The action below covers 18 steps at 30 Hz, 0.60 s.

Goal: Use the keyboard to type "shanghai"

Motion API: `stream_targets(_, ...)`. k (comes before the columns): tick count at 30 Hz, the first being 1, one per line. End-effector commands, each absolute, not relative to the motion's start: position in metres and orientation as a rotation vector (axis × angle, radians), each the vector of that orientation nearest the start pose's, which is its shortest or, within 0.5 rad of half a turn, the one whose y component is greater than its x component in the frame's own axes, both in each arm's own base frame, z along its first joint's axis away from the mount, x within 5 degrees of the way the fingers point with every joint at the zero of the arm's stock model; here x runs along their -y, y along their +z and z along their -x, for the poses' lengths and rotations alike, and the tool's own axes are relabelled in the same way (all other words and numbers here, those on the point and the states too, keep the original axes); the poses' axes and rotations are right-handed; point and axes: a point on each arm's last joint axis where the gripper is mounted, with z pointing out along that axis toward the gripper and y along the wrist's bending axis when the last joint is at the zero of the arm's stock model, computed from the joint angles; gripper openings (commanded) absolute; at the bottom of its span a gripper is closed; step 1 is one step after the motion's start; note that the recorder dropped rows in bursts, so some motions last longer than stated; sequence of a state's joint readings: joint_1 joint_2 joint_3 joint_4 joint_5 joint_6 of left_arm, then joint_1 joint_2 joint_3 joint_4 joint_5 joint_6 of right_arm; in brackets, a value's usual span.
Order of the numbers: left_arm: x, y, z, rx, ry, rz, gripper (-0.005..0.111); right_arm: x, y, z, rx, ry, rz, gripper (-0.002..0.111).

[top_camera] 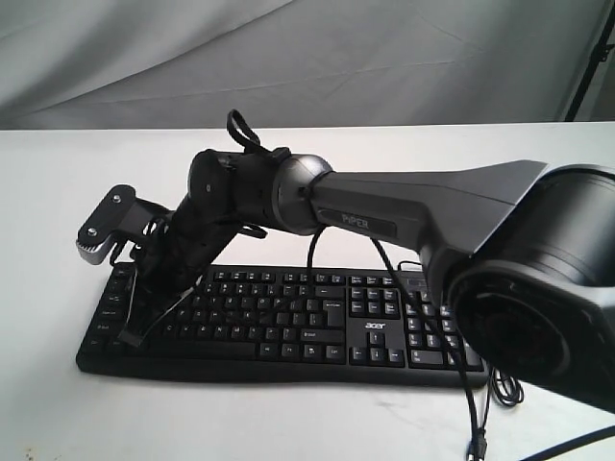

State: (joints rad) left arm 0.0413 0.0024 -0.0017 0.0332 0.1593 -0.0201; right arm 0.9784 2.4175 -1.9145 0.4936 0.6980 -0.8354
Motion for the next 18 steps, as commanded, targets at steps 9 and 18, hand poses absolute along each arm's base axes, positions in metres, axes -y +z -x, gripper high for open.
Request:
stream_targets(9, -0.002, 0.199, -0.056, -1.637, 0.039, 0.024, 0.000, -0.446, 0.123, -0.266, -1.948, 0.602, 1.829, 0.000)
stream_targets(18, -0.002, 0.199, -0.056, -1.637, 0.039, 0.024, 0.000, -0.445, 0.125, -0.266, -1.941, 0.584, 1.851, 0.000)
